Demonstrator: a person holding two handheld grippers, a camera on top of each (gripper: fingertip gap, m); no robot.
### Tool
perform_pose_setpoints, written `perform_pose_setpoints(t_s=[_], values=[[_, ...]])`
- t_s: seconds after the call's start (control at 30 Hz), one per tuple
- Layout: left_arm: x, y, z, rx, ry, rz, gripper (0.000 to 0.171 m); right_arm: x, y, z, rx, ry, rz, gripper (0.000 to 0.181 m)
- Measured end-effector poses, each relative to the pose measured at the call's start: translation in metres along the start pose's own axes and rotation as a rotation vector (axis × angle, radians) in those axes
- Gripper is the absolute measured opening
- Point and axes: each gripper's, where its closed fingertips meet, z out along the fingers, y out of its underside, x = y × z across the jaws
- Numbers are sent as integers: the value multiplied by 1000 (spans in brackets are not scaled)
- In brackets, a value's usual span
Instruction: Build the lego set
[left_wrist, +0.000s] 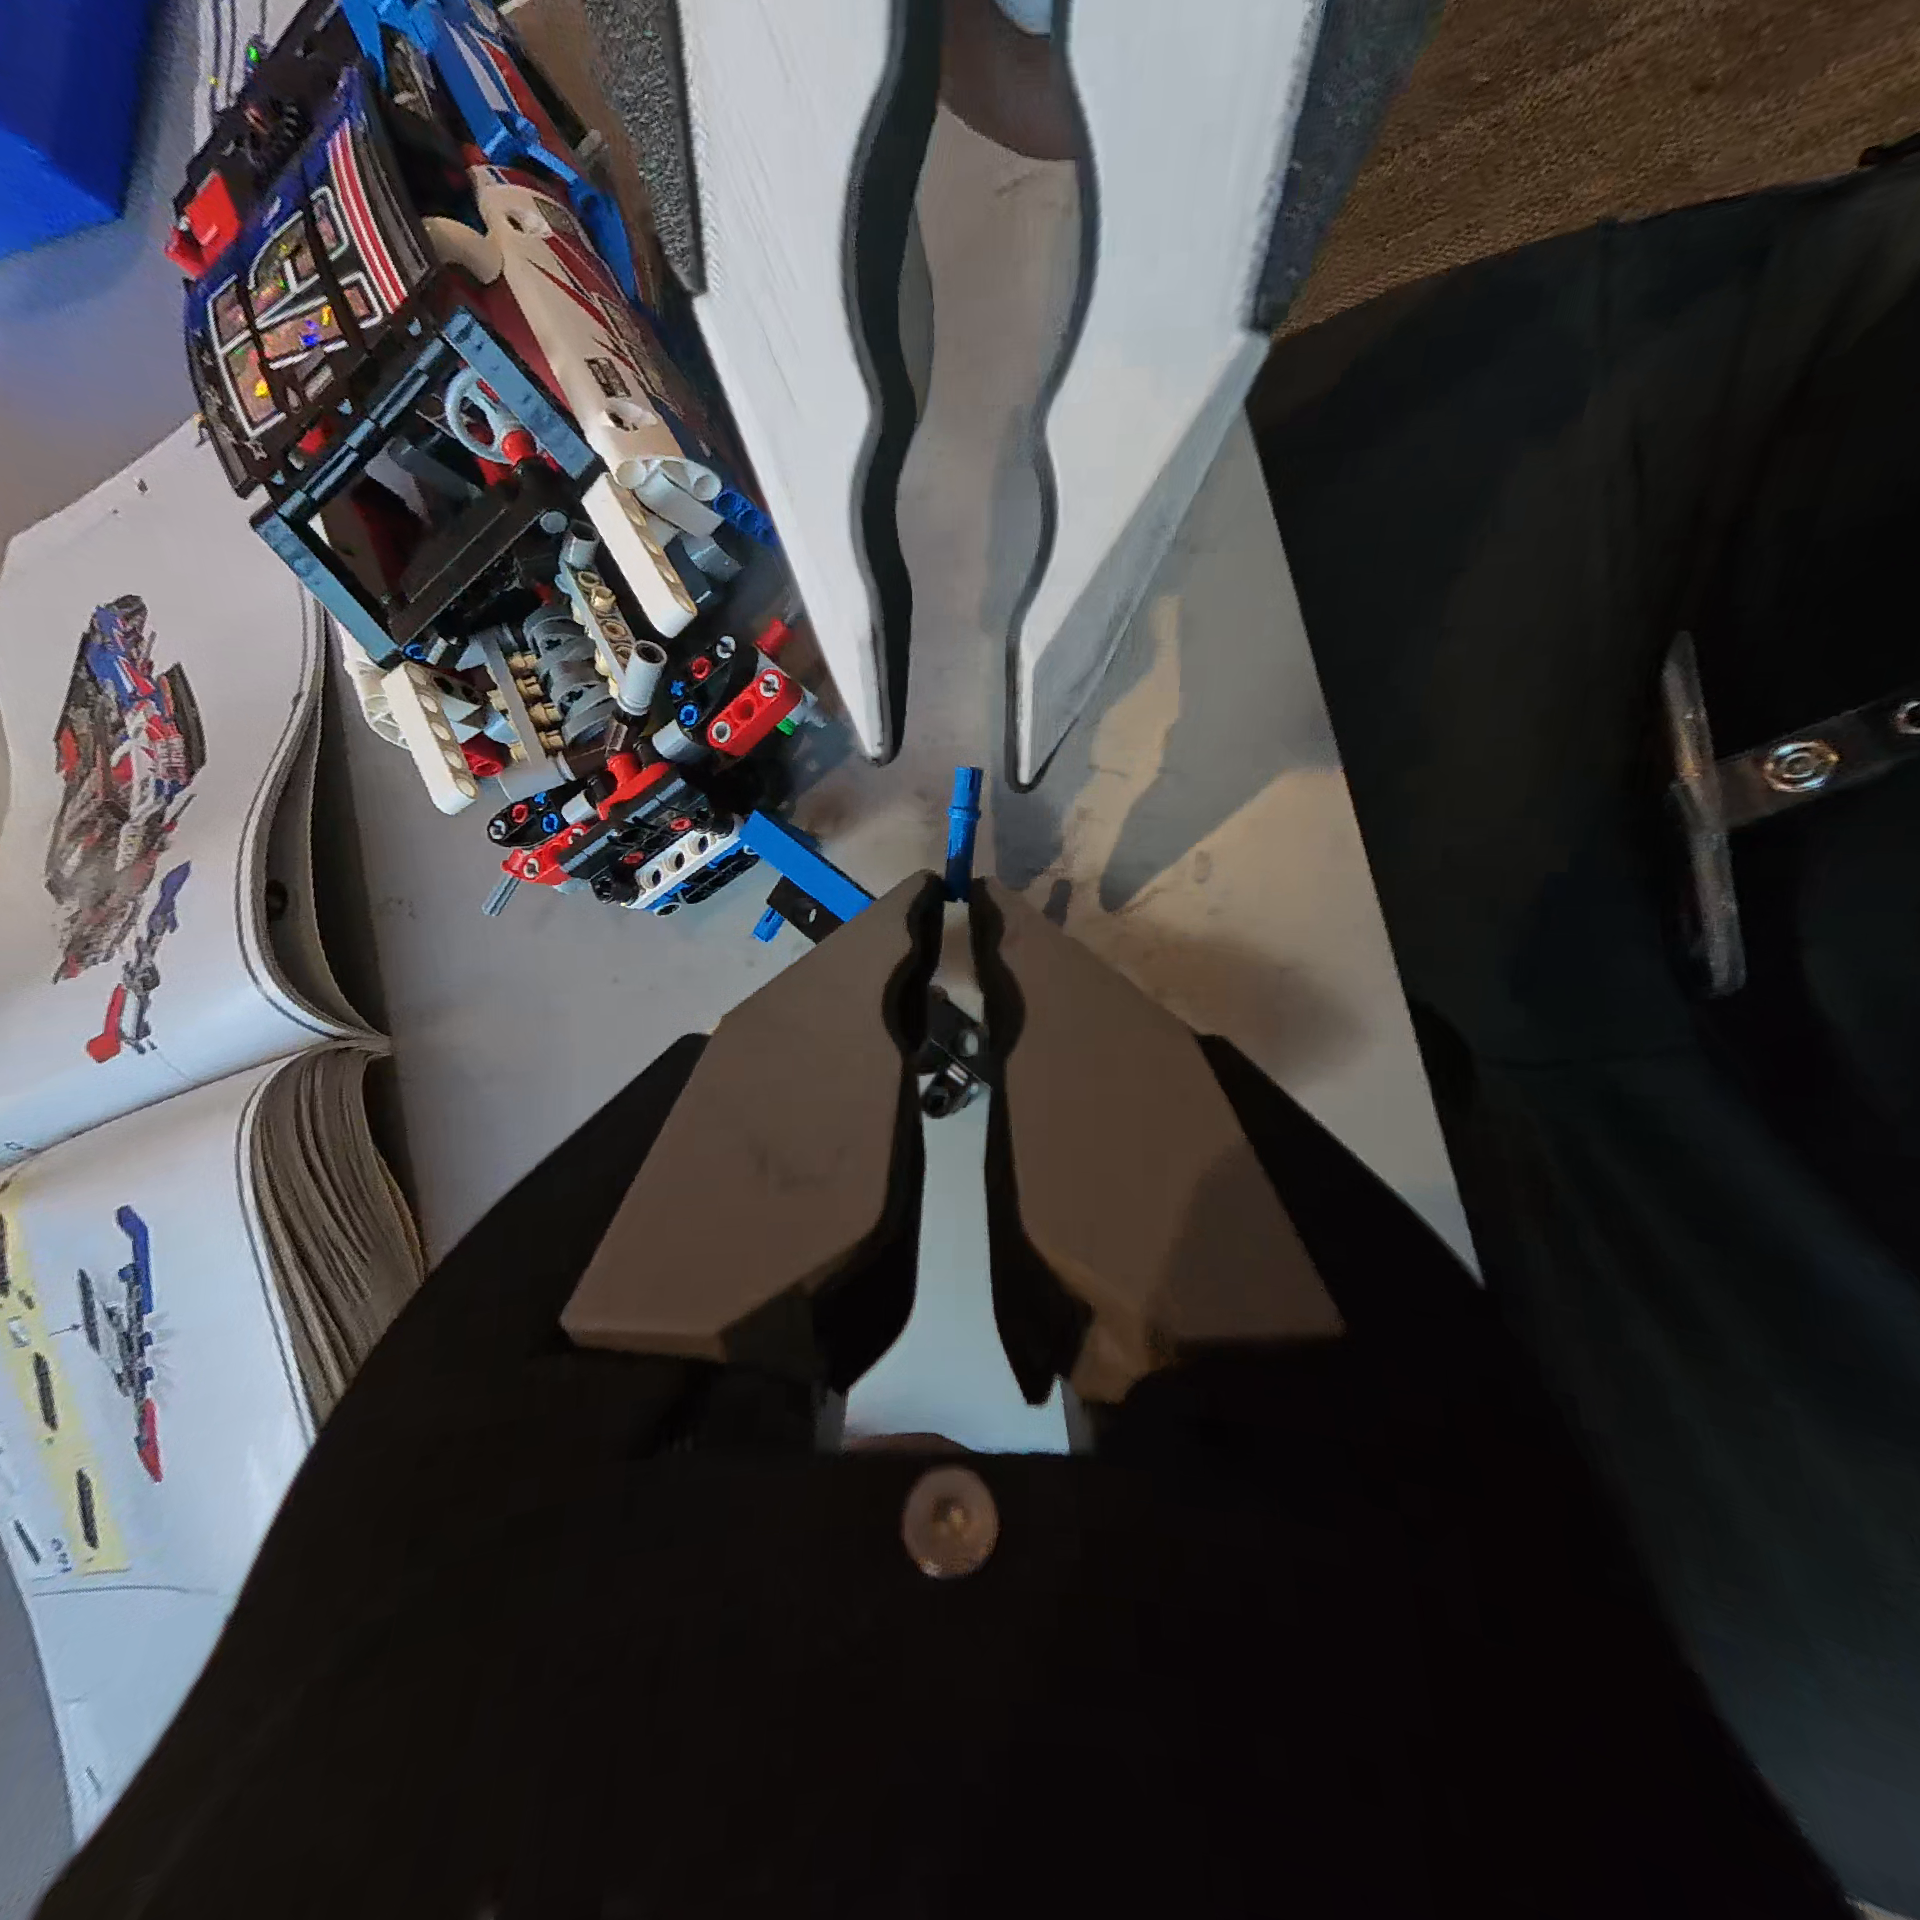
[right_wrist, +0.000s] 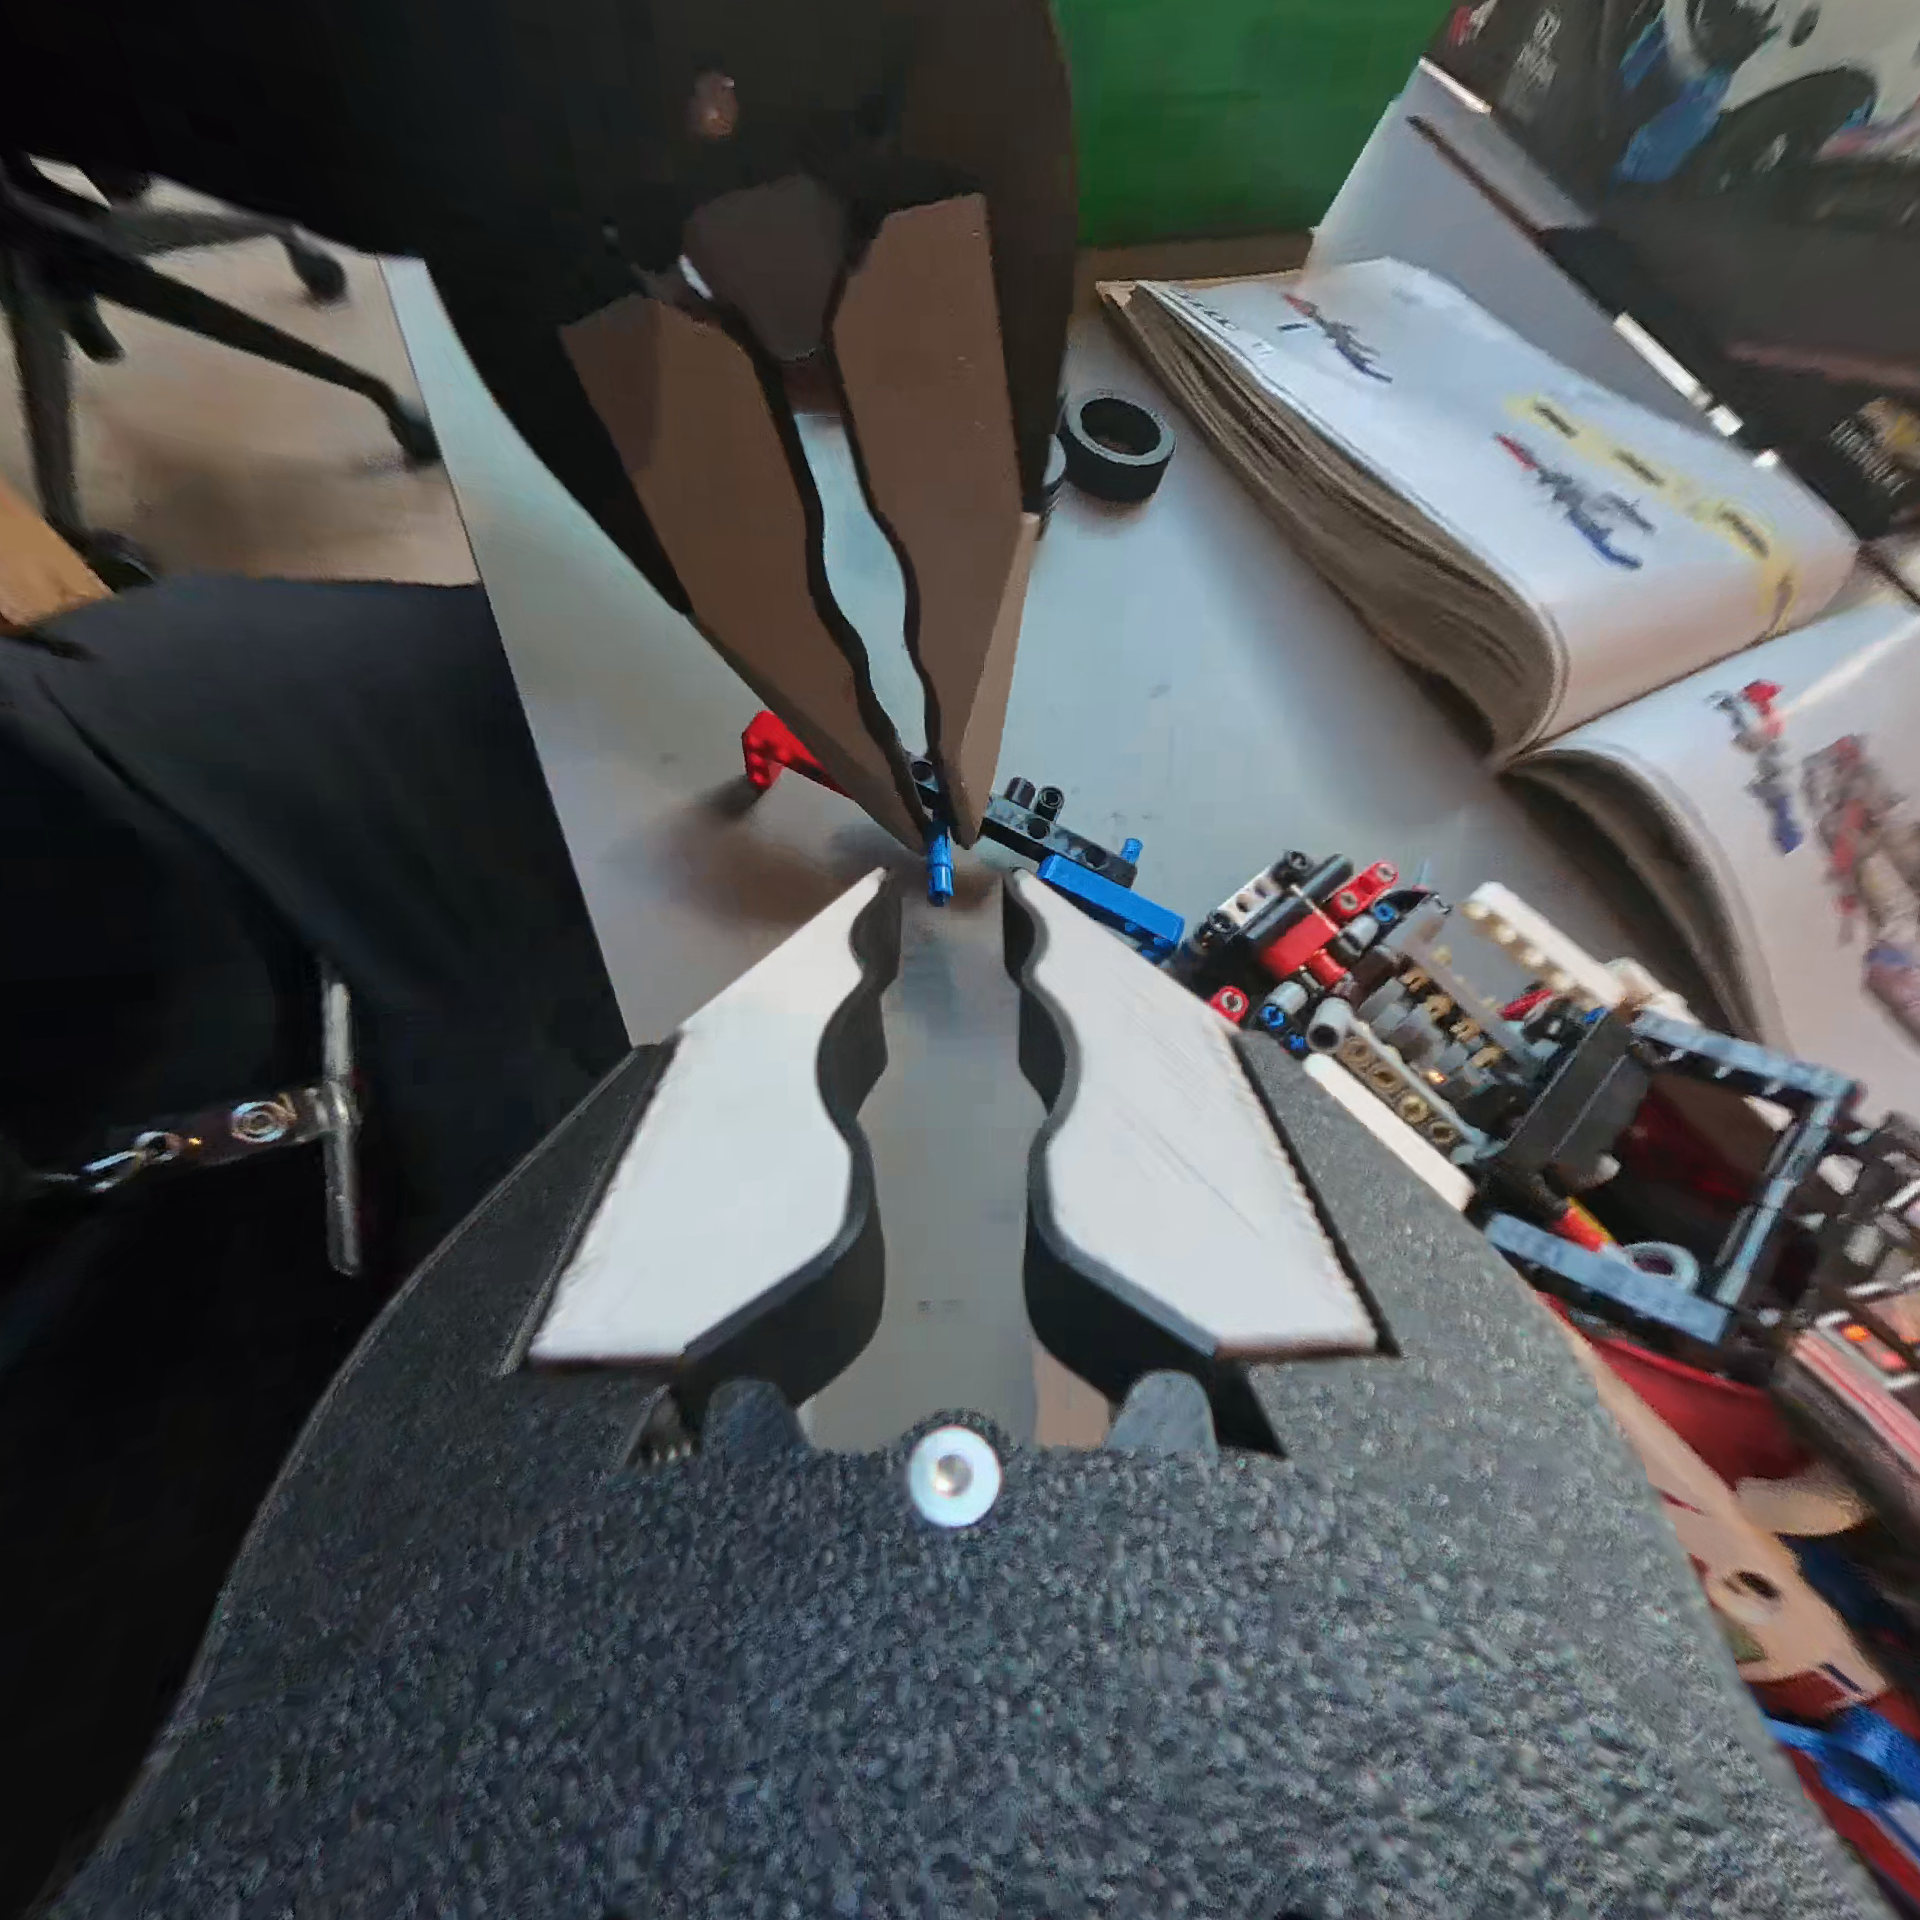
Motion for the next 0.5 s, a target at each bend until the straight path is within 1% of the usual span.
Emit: perform_pose_setpoints(t_s=[0.1,0.17,0.27,0.5], values=[[3,0,0,-5,22,-7,1,-3,2,4,-47,63,-143,6],[3,2,1,-22,23,-5,1,-4,4,7,-76,89,-196,3],[7,4,2,-30,47,-18,1,-7,9,10,-106,91,-217,3],[12,4,0,-32,110,-73,1,-11,11,11,-101,78,-213,5]])
